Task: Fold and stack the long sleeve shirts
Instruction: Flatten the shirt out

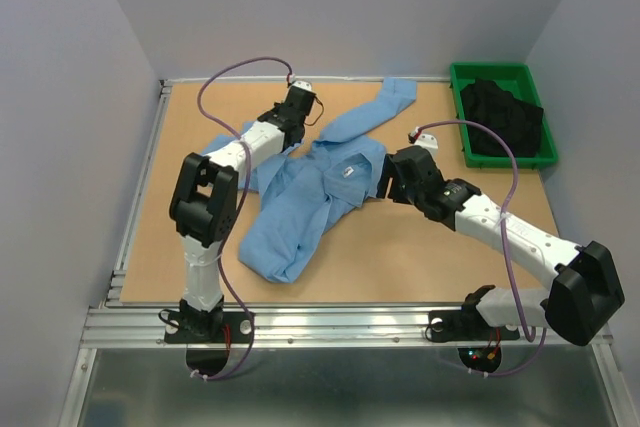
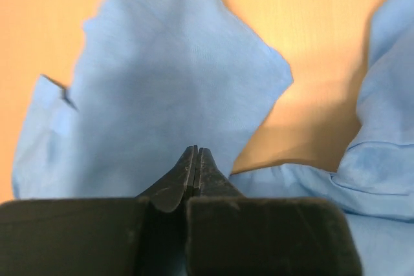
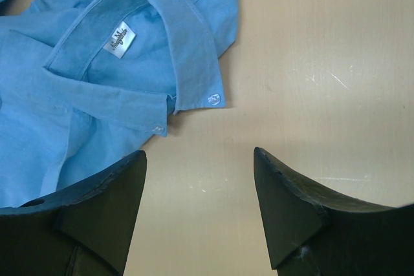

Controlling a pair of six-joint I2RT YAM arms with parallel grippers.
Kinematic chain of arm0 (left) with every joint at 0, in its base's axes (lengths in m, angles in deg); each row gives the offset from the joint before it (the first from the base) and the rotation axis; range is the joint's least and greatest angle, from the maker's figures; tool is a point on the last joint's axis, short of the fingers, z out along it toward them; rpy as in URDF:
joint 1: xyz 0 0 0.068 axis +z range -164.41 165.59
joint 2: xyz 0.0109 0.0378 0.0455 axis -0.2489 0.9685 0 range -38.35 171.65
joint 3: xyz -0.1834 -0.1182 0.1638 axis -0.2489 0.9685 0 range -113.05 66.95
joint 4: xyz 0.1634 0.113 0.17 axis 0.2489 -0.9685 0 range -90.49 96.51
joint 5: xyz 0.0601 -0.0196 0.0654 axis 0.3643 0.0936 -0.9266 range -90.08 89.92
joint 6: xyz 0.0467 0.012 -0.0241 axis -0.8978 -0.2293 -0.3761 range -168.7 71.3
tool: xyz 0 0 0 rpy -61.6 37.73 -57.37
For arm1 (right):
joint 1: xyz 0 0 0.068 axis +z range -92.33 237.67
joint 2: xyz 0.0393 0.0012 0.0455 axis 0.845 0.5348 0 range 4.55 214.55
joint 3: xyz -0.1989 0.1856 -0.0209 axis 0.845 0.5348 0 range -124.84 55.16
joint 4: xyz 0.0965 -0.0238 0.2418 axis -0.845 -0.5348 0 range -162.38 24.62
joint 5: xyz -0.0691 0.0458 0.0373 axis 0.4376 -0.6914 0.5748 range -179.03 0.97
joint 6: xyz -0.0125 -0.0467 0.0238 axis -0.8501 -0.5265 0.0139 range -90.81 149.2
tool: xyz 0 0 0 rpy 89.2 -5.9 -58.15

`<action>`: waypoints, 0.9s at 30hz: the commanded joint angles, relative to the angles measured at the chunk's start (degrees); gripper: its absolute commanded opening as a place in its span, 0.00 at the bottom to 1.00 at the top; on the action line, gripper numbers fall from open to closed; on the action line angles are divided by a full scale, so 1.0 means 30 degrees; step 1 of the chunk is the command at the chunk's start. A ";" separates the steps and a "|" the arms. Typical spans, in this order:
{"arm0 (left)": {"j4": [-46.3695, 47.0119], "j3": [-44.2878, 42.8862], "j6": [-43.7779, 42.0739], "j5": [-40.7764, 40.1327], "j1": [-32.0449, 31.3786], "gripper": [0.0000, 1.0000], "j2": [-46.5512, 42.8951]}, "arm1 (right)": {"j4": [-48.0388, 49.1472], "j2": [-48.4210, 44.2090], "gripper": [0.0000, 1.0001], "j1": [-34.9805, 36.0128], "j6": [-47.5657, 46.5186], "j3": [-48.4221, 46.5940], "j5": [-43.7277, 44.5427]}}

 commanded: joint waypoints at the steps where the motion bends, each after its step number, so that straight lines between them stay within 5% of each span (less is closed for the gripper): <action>1: 0.1418 0.0487 0.1001 -0.0198 0.0926 0.00 -0.3829 | 0.0557 -0.0265 0.72 -0.0122 -0.0168 0.0066 -0.0104; 14: 0.2910 0.6253 0.4662 0.4925 0.3037 0.00 -0.5560 | 0.0879 0.0701 0.72 -0.0122 -0.0461 -0.0227 -0.0602; 27: 0.4495 1.0826 0.7504 0.5456 0.5202 0.00 -0.6408 | 0.1377 0.1960 0.72 -0.0093 -0.1397 -0.0402 -0.1832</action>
